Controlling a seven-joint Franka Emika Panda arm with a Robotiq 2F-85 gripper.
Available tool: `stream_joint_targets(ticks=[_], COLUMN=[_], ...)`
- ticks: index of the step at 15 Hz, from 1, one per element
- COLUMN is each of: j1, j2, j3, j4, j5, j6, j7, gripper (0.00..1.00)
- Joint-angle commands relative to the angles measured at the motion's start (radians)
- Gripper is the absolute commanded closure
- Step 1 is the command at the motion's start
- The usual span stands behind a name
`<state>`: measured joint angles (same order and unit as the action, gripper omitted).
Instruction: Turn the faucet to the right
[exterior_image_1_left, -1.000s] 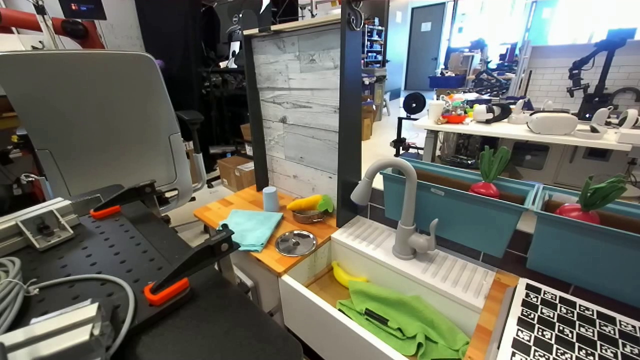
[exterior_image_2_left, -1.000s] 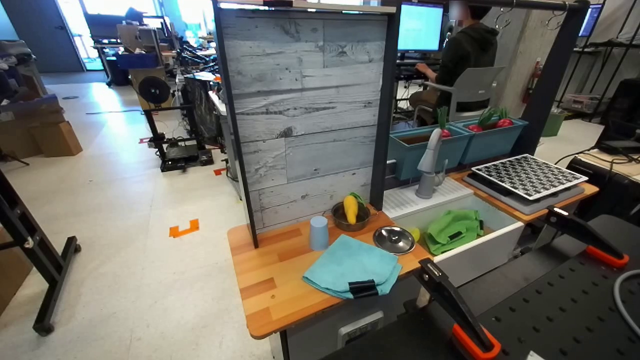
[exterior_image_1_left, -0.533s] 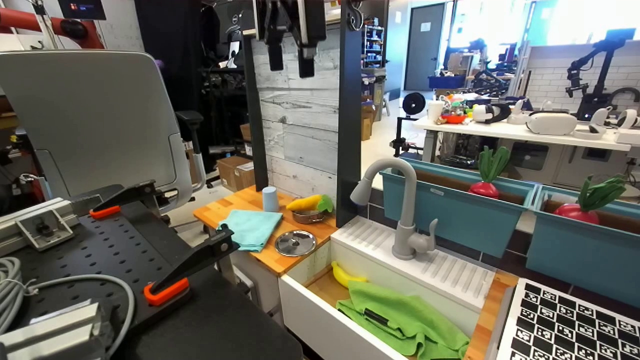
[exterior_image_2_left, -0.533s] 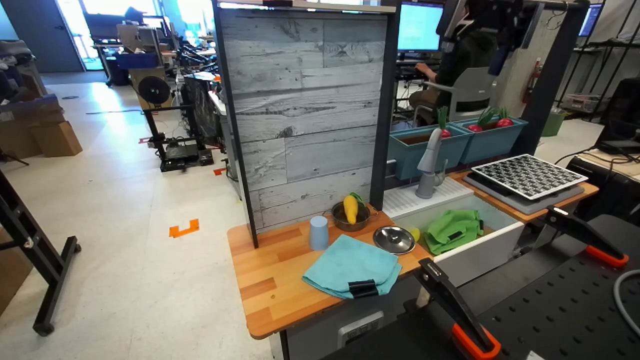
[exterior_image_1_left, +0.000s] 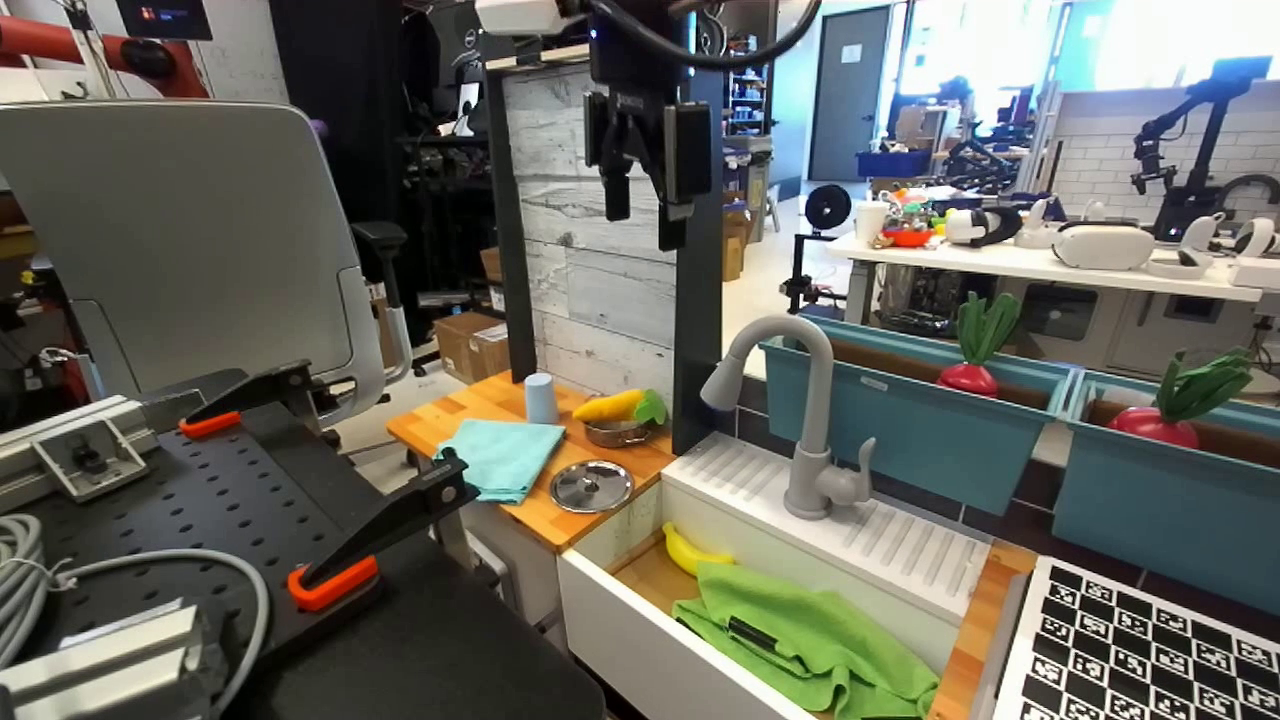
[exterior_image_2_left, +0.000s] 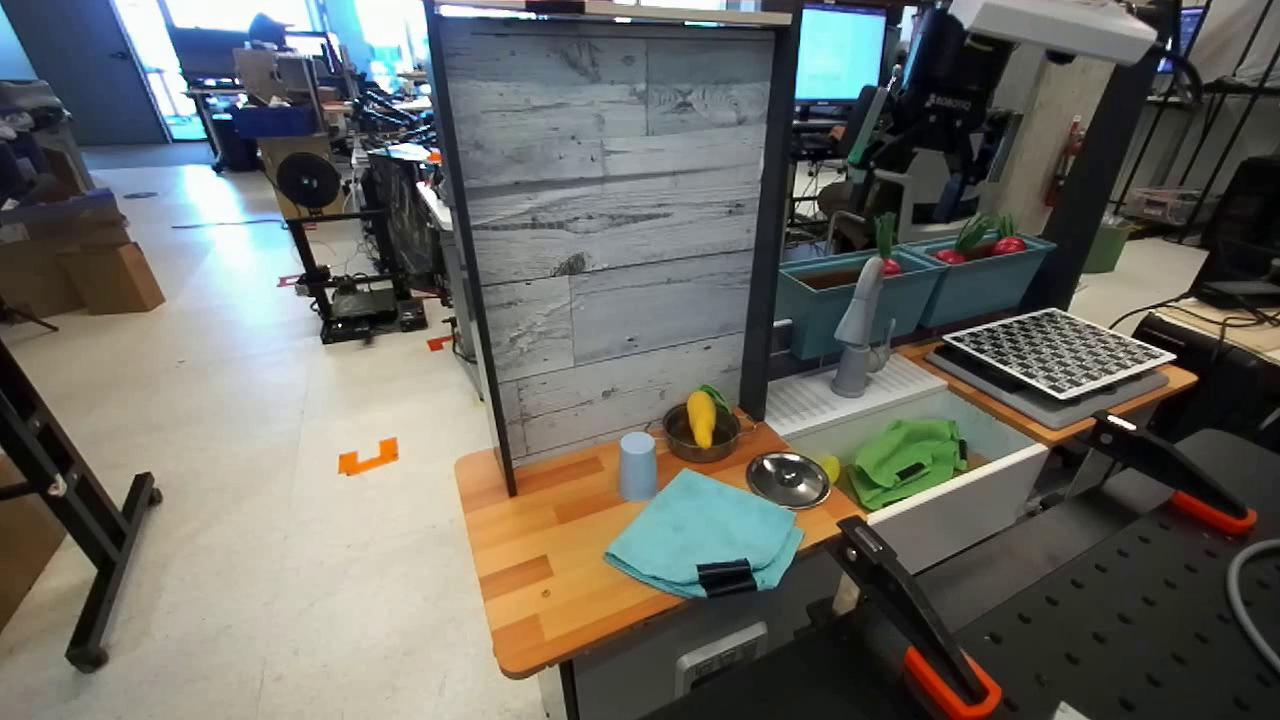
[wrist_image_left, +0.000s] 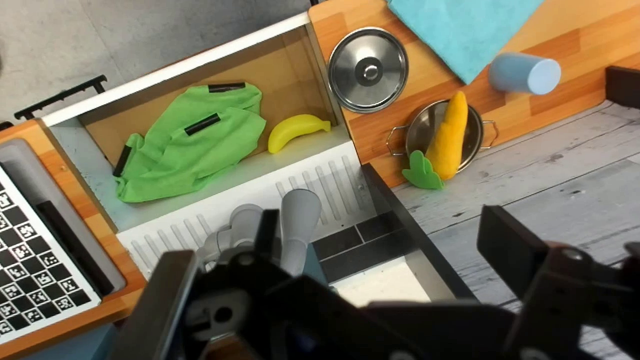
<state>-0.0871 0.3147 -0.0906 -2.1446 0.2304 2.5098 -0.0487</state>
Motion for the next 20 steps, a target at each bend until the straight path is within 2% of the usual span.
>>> stream_joint_targets(ticks=[1, 7, 15, 16, 17, 20], j1=[-0.051, -0.092, -0.077, -0.071, -0.070, -0.074], j2=[0.121, 0.283, 0.418, 0.432, 0.442, 0.463], j3=[0.028, 0.037, 0.028, 0.022, 0.021, 0.028], j4=[0.117, 0.276, 0.401, 0.414, 0.426, 0.453], j5=[0.038, 0.036, 0.026, 0.017, 0.016, 0.018], j6=[0.017, 0.002, -0.001, -0.002, -0.002, -0.011], j7=[-0.016, 0.027, 0.174, 0.189, 0.199, 0.204], gripper=[0.00, 0.00, 0.00, 0.25, 0.26, 0.50])
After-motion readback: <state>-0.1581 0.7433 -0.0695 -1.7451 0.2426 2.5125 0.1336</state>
